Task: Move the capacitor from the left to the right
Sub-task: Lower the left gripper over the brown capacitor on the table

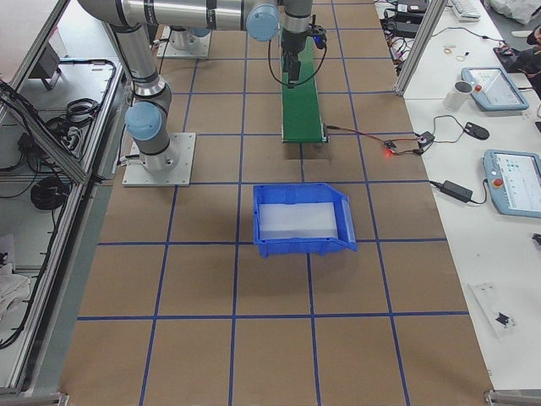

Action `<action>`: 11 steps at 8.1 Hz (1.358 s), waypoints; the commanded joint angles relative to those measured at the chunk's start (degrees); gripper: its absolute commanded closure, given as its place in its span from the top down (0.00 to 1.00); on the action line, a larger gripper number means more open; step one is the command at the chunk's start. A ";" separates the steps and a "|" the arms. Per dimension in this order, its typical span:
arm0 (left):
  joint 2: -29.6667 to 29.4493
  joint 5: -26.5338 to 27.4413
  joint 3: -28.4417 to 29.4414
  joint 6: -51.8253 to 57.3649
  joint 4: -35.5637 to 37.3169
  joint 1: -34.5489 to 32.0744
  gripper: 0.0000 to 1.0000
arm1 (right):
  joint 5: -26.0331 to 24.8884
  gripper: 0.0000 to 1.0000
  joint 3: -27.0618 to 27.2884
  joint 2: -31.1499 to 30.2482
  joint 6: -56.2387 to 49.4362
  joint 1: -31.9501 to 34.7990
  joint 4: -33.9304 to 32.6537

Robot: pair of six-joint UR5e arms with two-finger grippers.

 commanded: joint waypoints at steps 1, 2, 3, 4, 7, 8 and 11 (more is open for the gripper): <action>-2.24 -0.27 -2.38 3.64 2.03 2.79 1.00 | -0.06 1.00 0.00 0.04 0.01 0.00 0.06; -3.12 0.08 -3.17 6.27 3.17 2.88 1.00 | -0.06 1.00 0.00 0.04 0.01 0.00 0.06; -3.39 0.61 -3.27 13.95 3.19 3.23 1.00 | -0.06 1.00 0.00 0.04 0.01 0.00 0.06; -3.65 2.35 -3.44 20.29 3.19 5.24 1.00 | -0.06 1.00 0.00 0.04 0.01 0.00 0.06; -6.37 2.98 -3.97 37.20 8.09 8.15 1.00 | 0.03 1.00 0.00 0.04 0.01 0.00 0.06; -7.60 2.72 -4.06 39.84 8.98 9.98 1.00 | 0.12 1.00 0.00 0.04 0.01 0.00 0.06; -11.64 2.19 -6.95 48.11 21.32 13.43 1.00 | 0.20 1.00 0.00 0.04 0.01 0.00 0.15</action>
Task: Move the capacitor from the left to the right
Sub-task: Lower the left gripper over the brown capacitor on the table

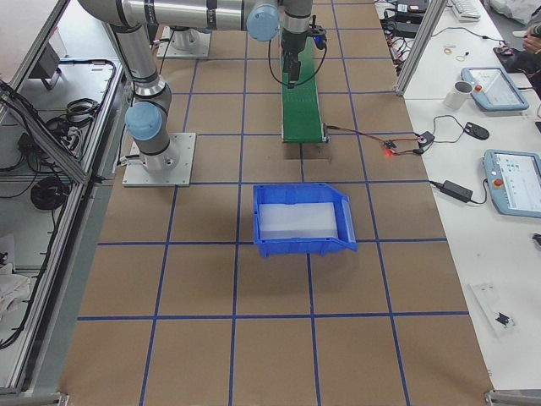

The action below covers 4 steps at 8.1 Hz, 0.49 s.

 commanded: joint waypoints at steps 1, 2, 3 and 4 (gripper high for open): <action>-3.88 -1.54 -2.68 5.84 13.68 1.51 1.00 | 0.12 1.00 0.00 0.00 0.00 0.00 0.09; -4.76 -7.65 -3.30 6.81 16.70 1.68 1.00 | 0.12 1.00 0.00 0.00 0.00 0.00 0.09; -5.38 -9.19 -3.31 7.51 16.99 1.95 1.00 | 0.12 1.00 0.00 0.00 0.00 0.00 0.09; -5.82 -9.55 -3.39 7.52 16.99 2.04 1.00 | 0.12 1.00 0.00 0.00 0.00 0.00 0.09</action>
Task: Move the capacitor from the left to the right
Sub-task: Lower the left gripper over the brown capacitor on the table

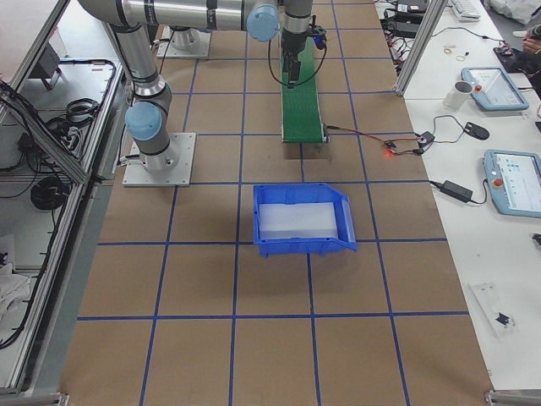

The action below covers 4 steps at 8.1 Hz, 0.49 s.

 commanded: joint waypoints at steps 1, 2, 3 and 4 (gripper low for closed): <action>-2.02 -3.29 -0.80 2.00 1.54 0.31 0.94 | 0.09 1.00 0.00 0.00 0.00 0.00 0.00; -2.99 -5.30 -1.59 5.06 1.71 0.92 0.89 | 0.09 1.00 0.00 0.00 0.00 0.00 -0.08; -3.17 -5.23 -2.20 5.53 1.54 2.49 0.92 | 0.00 1.00 0.00 0.00 0.00 0.00 -0.08; -3.35 -5.23 -3.34 7.01 1.62 3.63 0.95 | 0.00 1.00 0.00 0.00 0.00 0.00 -0.08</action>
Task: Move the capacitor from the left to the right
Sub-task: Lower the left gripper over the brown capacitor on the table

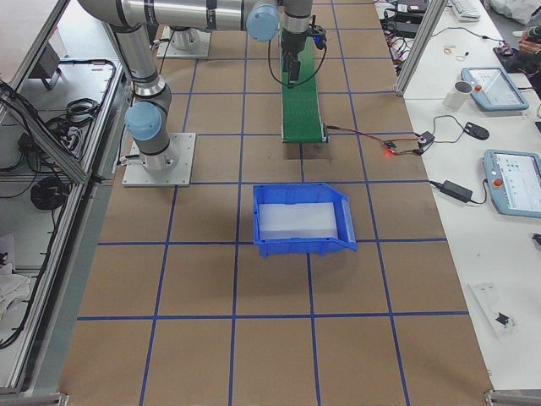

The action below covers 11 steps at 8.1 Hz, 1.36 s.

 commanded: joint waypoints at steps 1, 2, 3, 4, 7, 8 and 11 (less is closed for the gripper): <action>-0.94 -0.44 -2.43 3.61 1.19 2.79 0.95 | -0.13 1.00 0.00 0.00 0.00 0.00 0.07; -1.46 -0.35 -3.14 4.15 2.41 3.41 0.96 | -0.39 1.00 0.00 0.00 0.00 0.00 -0.02; -2.77 -0.43 -3.15 5.02 3.99 4.28 0.96 | -0.39 1.00 0.00 0.00 0.00 0.00 0.15; -4.44 -0.44 -2.97 5.55 6.97 4.55 0.96 | -0.31 1.00 0.00 0.00 0.09 0.00 0.15; -6.83 -0.87 -2.97 5.65 10.25 4.64 0.95 | 0.04 1.00 0.00 0.00 0.00 0.00 0.15; -7.00 -1.05 -3.14 5.47 11.73 4.65 0.94 | -0.04 1.00 0.09 0.00 0.09 0.00 0.15; -7.62 -4.56 -2.97 5.47 11.92 4.65 0.92 | 0.04 1.00 0.09 0.00 -1.05 0.00 -0.02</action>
